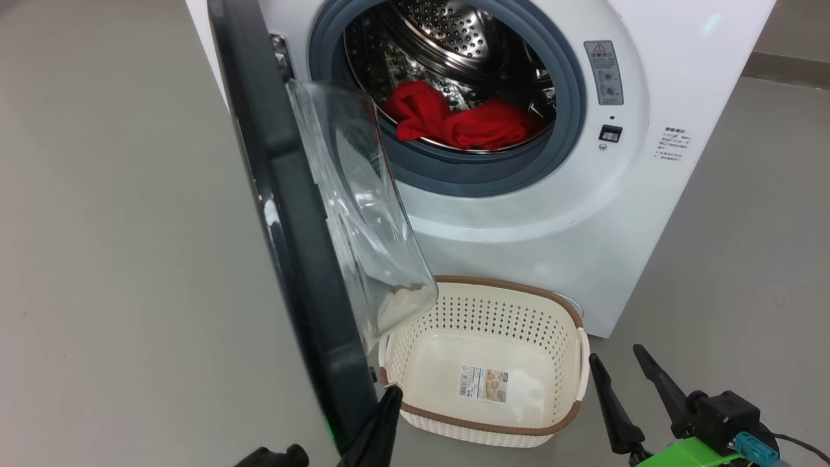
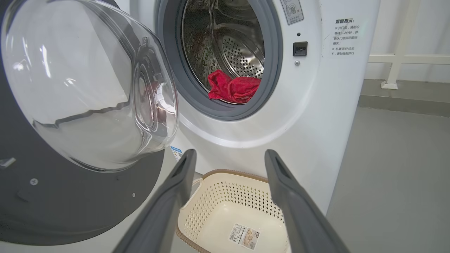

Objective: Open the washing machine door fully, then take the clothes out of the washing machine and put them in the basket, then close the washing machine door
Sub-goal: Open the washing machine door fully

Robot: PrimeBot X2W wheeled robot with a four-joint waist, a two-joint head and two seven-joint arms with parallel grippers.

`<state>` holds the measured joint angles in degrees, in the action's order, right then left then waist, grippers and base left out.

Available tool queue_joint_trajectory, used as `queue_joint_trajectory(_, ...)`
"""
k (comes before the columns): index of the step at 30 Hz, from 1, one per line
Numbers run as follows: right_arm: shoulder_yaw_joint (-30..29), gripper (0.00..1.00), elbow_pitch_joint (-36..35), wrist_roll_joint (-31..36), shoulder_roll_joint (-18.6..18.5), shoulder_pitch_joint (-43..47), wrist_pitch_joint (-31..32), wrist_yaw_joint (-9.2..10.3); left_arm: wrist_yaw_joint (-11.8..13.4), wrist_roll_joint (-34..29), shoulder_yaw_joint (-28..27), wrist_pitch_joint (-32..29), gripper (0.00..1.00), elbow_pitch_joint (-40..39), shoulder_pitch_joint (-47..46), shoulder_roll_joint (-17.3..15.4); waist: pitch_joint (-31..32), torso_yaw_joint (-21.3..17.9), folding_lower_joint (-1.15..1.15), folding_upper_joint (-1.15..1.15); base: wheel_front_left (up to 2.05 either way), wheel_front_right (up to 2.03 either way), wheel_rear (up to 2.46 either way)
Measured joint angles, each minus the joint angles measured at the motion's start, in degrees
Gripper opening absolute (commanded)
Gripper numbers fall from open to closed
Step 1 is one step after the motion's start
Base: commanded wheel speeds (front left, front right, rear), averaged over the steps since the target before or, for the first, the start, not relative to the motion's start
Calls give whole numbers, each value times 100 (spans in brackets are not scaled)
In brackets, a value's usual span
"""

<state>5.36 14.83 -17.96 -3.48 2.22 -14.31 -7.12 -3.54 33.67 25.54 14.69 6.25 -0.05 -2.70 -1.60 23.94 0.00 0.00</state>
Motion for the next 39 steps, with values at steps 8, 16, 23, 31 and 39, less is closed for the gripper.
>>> queue_joint_trajectory(8, 14, 100, 3, -4, 0, 0, 0, 1, 113, 214, -544, -5, 0, 87, 9, 44, -32, 57, 0, 0, 0, 0, 0)
queue_joint_trajectory(16, 22, 100, 9, -9, 3, 0, 0, 1, 247, -7, -1282, -5, 0, 40, 225, 31, -47, 133, 0, 0, 0, 0, 0)
queue_joint_trajectory(23, 21, 100, 8, -9, 10, 1, 0, 1, 324, -160, -1972, -5, 0, 55, 255, 34, -42, 195, 0, 0, 0, 0, 0)
queue_joint_trajectory(31, 34, 100, 7, -9, 15, 1, 0, 0, 408, -288, -2601, -55, 0, 71, 255, 53, -45, 203, 0, 0, 0, 0, 0)
queue_joint_trajectory(39, 40, 100, 4, -9, -5, -1, 0, 1, 296, -633, -3550, -47, 0, 189, 23, 89, -148, 169, 0, 0, 0, 0, 0)
